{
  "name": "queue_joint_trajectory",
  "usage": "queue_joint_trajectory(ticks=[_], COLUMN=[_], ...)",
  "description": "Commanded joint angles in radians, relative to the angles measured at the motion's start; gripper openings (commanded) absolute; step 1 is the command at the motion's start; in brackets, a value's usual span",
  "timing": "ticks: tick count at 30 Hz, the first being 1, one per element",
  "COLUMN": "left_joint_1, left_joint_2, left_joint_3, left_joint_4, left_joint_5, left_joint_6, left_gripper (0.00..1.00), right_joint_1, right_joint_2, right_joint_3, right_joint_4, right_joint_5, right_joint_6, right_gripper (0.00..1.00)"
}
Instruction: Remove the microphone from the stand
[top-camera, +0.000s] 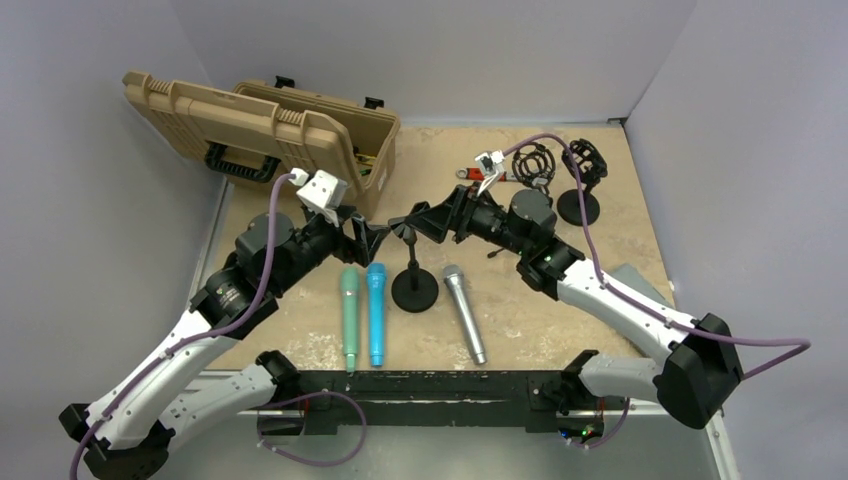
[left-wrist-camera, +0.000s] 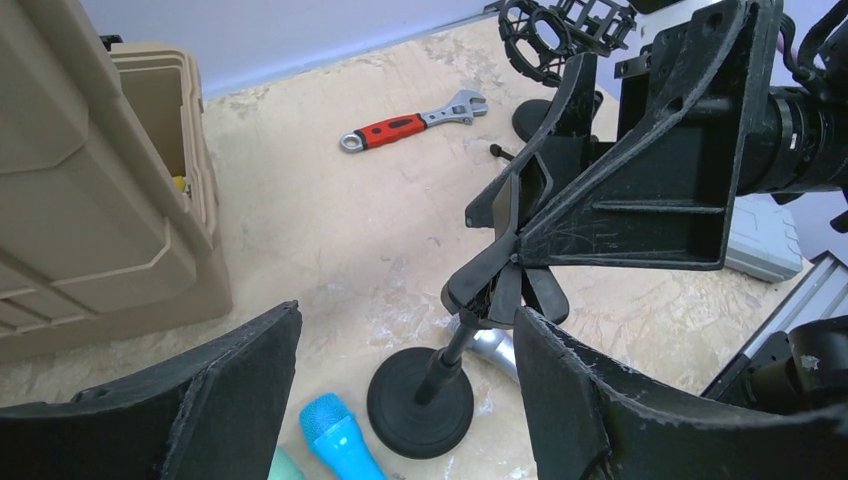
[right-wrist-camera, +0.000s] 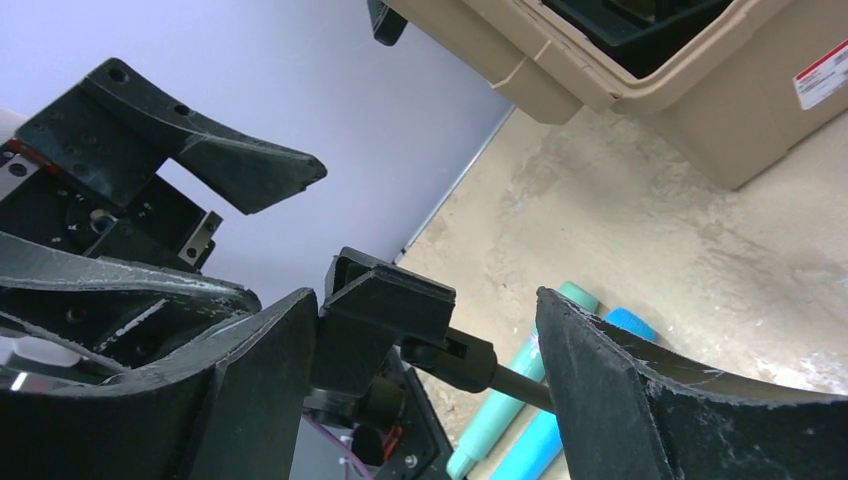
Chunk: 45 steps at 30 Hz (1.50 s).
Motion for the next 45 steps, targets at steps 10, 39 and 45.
queue_joint_trajectory(ticks=[10,39,45], left_joint_1=[-0.004,-0.005,-0.004], left_joint_2=[0.007,0.005,0.014], left_joint_3=[0.013,0.014,0.015], left_joint_4=[0.031,0.028,0.025], left_joint_5=[-0.003,-0.008,-0.018], left_joint_6=[0.007,0.005,0.01], left_gripper=[0.75,0.75,0.75], right_joint_1=[0.003,0.003,0.003], right_joint_2=[-0.004,0.085,0.017], right_joint_3=[-0.224,-0.139,-0.017], right_joint_4=[0.019,-0.082,-0.203], right_joint_5=[0.049,0.072,0.108], right_joint_6=[0.022,-0.056,-0.138], right_gripper=[0.74,0.75,0.78])
